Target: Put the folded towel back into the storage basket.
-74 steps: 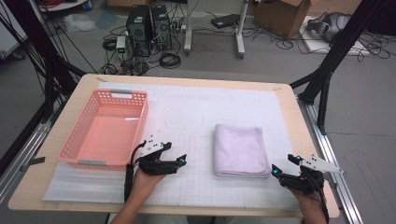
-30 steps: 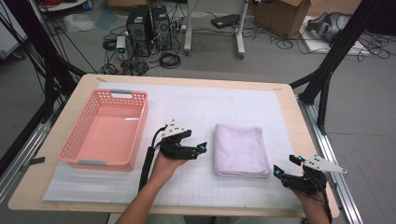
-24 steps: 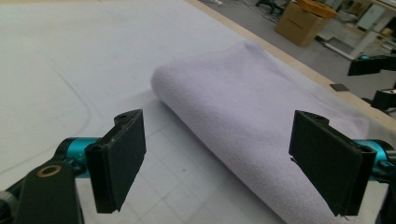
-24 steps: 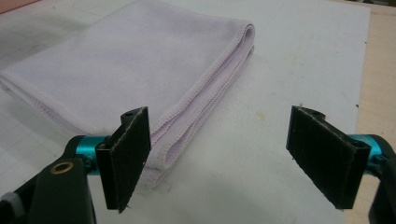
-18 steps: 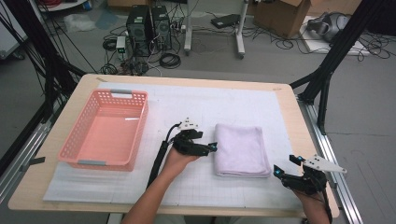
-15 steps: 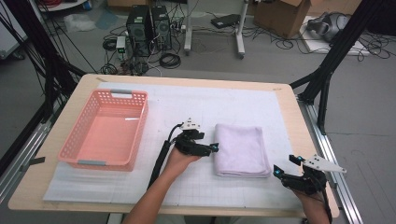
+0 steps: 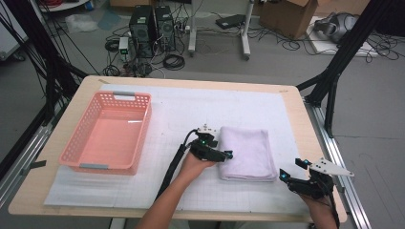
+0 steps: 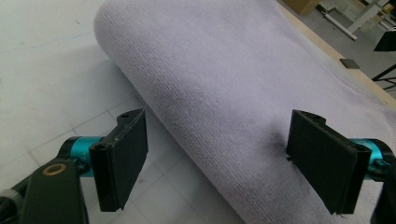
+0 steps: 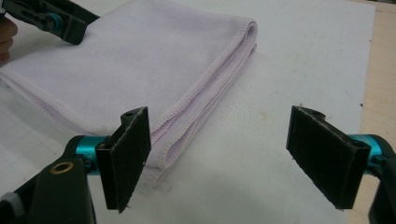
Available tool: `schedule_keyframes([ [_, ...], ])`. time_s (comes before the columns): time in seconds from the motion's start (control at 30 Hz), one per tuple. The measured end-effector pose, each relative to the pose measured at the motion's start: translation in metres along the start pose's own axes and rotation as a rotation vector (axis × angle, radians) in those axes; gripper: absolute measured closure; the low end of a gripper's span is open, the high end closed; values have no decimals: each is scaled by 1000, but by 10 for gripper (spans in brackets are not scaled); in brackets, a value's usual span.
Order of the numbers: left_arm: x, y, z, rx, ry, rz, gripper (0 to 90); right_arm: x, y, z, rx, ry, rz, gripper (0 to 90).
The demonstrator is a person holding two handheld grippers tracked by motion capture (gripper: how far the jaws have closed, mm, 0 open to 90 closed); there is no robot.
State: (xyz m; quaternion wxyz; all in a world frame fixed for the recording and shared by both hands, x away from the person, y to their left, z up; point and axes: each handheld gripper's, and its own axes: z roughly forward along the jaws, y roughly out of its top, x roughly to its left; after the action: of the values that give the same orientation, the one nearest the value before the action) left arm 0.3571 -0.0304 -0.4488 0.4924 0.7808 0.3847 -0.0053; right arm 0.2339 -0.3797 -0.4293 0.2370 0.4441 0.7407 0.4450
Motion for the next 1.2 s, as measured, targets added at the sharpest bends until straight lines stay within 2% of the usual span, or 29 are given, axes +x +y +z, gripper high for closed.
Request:
schedule_keyframes([
  [0.13,0,-2,6,18,-13,-30,209,0,0,1,0,0,-2,207],
  [0.3,0,-2,6,17,-15,-38,212,0,0,1,-2,2,-1,207],
  [0.5,-1,-2,9,21,-44,-47,284,1,0,1,2,5,-1,207],
  [0.6,-1,-2,9,27,-53,-48,341,1,0,2,4,6,1,207],
  [0.77,-2,-3,10,44,-60,-29,496,0,0,2,1,10,6,207],
  [0.87,-2,-3,11,38,-69,-38,584,0,-1,2,3,10,6,207],
  [0.93,-3,-3,11,34,-70,-28,630,0,-1,2,2,11,7,207],
  [1.2,-3,-3,10,23,-87,-10,702,0,-1,1,2,11,14,207],
])
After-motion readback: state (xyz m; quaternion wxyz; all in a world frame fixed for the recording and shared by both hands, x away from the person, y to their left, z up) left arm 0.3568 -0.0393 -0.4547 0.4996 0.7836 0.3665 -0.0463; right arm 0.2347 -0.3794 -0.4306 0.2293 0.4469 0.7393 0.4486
